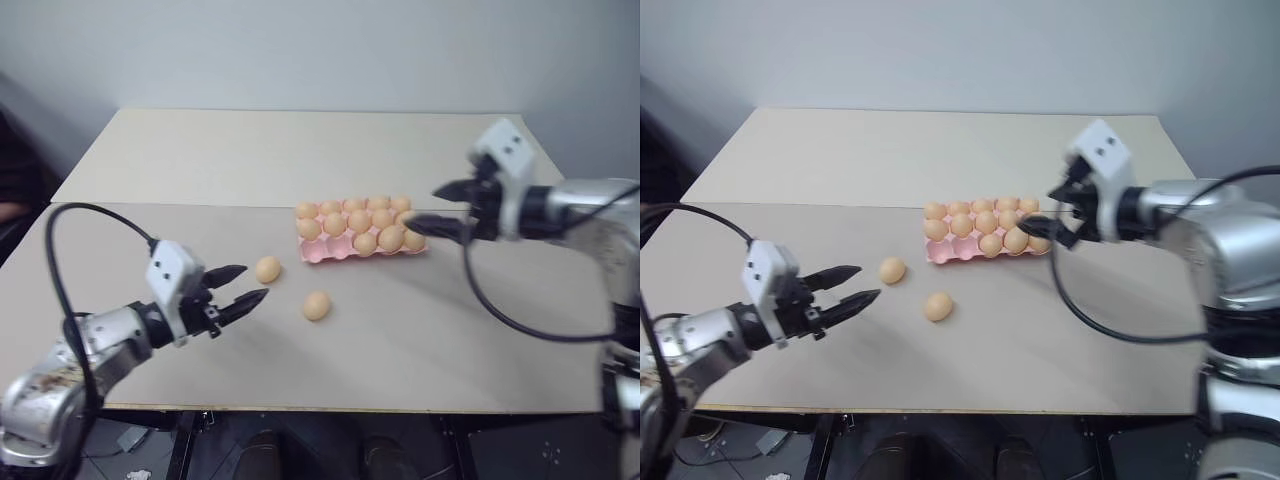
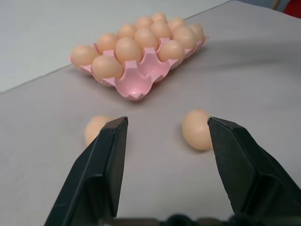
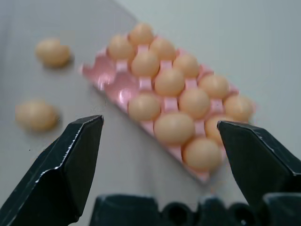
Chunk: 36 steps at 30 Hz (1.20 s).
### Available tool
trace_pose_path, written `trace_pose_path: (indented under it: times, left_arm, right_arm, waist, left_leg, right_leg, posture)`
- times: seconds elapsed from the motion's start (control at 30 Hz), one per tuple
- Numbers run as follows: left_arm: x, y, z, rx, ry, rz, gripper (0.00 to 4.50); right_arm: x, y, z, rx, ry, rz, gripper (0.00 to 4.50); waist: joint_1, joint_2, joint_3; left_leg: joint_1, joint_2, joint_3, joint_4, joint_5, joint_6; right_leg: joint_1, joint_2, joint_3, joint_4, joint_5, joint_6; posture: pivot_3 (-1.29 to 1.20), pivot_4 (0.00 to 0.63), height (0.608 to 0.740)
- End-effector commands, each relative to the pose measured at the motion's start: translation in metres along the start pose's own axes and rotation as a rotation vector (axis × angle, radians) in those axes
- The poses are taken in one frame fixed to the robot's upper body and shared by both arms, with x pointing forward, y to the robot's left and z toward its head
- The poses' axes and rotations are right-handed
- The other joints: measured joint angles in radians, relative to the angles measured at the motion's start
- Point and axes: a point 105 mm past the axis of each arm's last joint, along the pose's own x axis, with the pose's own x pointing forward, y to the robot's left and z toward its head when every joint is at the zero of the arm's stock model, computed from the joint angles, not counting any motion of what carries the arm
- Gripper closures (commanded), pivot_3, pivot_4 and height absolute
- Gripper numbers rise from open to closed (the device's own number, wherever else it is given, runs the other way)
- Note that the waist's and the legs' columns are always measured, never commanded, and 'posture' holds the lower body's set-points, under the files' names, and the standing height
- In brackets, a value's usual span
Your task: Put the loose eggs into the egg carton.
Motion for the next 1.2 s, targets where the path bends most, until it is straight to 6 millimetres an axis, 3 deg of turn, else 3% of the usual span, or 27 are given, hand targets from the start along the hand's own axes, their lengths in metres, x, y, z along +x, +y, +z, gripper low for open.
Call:
trace_pose_path:
  times: [0.03, 0.2, 0.37, 0.63, 0.7, 0.83, 1.07, 1.2]
  left_arm:
    - [-0.03, 0.009, 0.018, -0.007, -0.024, -0.057, 1.55]
    - [-0.066, 0.02, 0.03, -0.02, 0.014, -0.1, 1.55]
    - [-0.063, 0.007, 0.022, -0.047, 0.107, -0.185, 1.55]
    - [0.004, -0.006, -0.007, 0.082, 0.149, -0.038, 1.55]
    - [0.019, -0.013, -0.012, 0.044, 0.146, -0.027, 1.55]
    - [0.048, -0.029, -0.007, -0.017, 0.108, -0.039, 1.55]
    - [0.09, -0.027, -0.001, -0.047, 0.166, 0.091, 1.55]
    - [0.105, -0.036, 0.003, -0.086, 0.208, 0.075, 1.55]
  right_arm:
    - [-0.02, -0.009, 0.0, -0.075, -0.036, 0.003, 0.01]
    - [-0.045, -0.029, -0.009, -0.113, -0.178, -0.062, 0.01]
    - [-0.06, -0.034, -0.023, -0.102, -0.217, -0.072, 0.01]
    - [-0.059, -0.025, -0.029, -0.091, -0.204, -0.064, 0.01]
    - [-0.059, -0.023, -0.03, -0.09, -0.195, -0.065, 0.01]
    - [-0.06, -0.022, -0.033, -0.089, -0.183, -0.078, 0.01]
    - [-0.055, -0.016, -0.035, -0.083, -0.179, -0.07, 0.01]
    - [-0.052, -0.014, -0.036, -0.079, -0.175, -0.064, 0.01]
  waist:
    - [-0.015, 0.0, 0.0]
    - [-0.02, 0.0, 0.0]
    - [-0.007, 0.001, 0.001]
    - [0.004, 0.001, 0.001]
    - [0.008, 0.001, 0.001]
    - [0.014, 0.001, 0.001]
    - [0.019, 0.001, 0.001]
    - [0.019, 0.001, 0.001]
  left_leg:
    - [0.001, 0.0, 0.0, 0.0, 0.0, 0.0]
    - [0.003, 0.001, 0.001, -0.001, 0.0, 0.0]
    - [0.002, 0.001, 0.003, -0.001, 0.0, 0.0]
    - [0.007, 0.0, 0.001, 0.0, 0.0, 0.0]
    - [0.007, 0.0, 0.001, 0.0, 0.0, 0.0]
    - [0.008, 0.0, 0.0, 0.001, 0.0, 0.0]
    - [0.009, -0.001, -0.001, 0.002, 0.0, 0.0]
    - [0.009, -0.002, -0.002, 0.002, 0.0, 0.0]
  right_leg:
    - [0.0, 0.0, 0.001, 0.0, 0.0, 0.0]
    - [0.001, 0.001, 0.001, 0.001, 0.0, -0.001]
    - [0.001, 0.0, 0.001, 0.0, 0.0, 0.0]
    - [0.009, 0.0, 0.001, -0.001, 0.0, 0.0]
    - [0.009, 0.0, 0.001, -0.001, 0.0, 0.0]
    - [0.01, 0.0, 0.001, 0.0, 0.0, 0.0]
    - [0.013, 0.0, 0.0, -0.001, 0.0, 0.0]
    - [0.013, 0.0, 0.0, -0.001, 0.0, 0.0]
  posture:
    - [0.0, 0.15, 0.74]
    - [0.0, 0.15, 0.74]
    - [0.0, 0.15, 0.74]
    - [0.0, 0.15, 0.74]
    - [0.0, 0.15, 0.74]
    - [0.0, 0.15, 0.74]
    - [0.0, 0.15, 0.74]
    - [0.0, 0.15, 0.74]
